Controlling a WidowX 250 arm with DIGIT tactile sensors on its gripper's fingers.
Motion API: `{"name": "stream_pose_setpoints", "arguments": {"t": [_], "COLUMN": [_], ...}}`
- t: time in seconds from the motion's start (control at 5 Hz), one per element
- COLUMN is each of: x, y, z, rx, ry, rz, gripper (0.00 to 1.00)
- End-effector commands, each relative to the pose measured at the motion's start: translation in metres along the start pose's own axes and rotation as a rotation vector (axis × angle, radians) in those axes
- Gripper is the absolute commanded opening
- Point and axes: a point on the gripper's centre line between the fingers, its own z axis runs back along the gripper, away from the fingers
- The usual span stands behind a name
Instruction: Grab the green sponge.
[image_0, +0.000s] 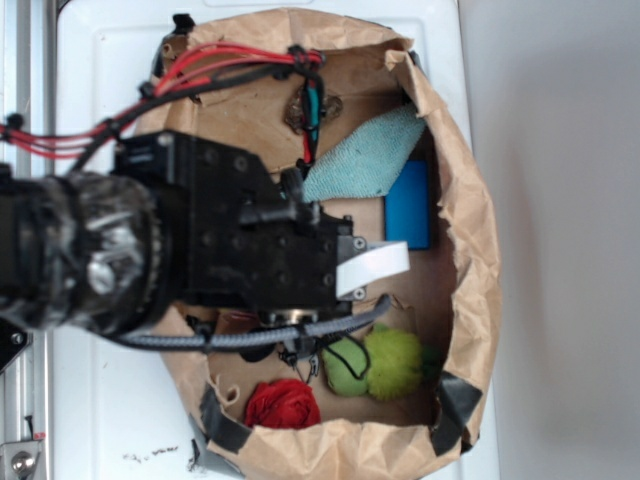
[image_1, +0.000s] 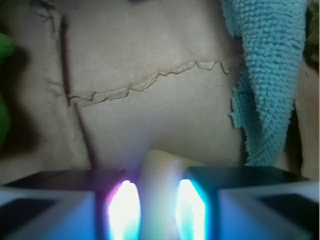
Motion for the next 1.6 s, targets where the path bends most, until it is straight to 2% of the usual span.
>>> {"name": "stream_pose_setpoints", "arguments": {"t": [0.0, 0.2, 0.6, 0.8, 1.0, 1.4], "x": [0.011, -0.001, 0.002, 0.006, 0.006, 0.006], "y": [0.002, 0.007, 0.010, 0.008, 0.008, 0.008], "z": [-0.003, -0.007, -0.018, -0.017, -0.017, -0.017], "rx": [0.025, 0.045, 0.078, 0.067, 0.055, 0.039], "ry": [-0.031, -0.038, -0.044, -0.049, -0.059, -0.070], "rz": [-0.018, -0.039, -0.096, -0.095, -0.090, -0.099], "gripper": [1.00, 1.00, 1.00, 0.59, 0.00, 0.00]}}
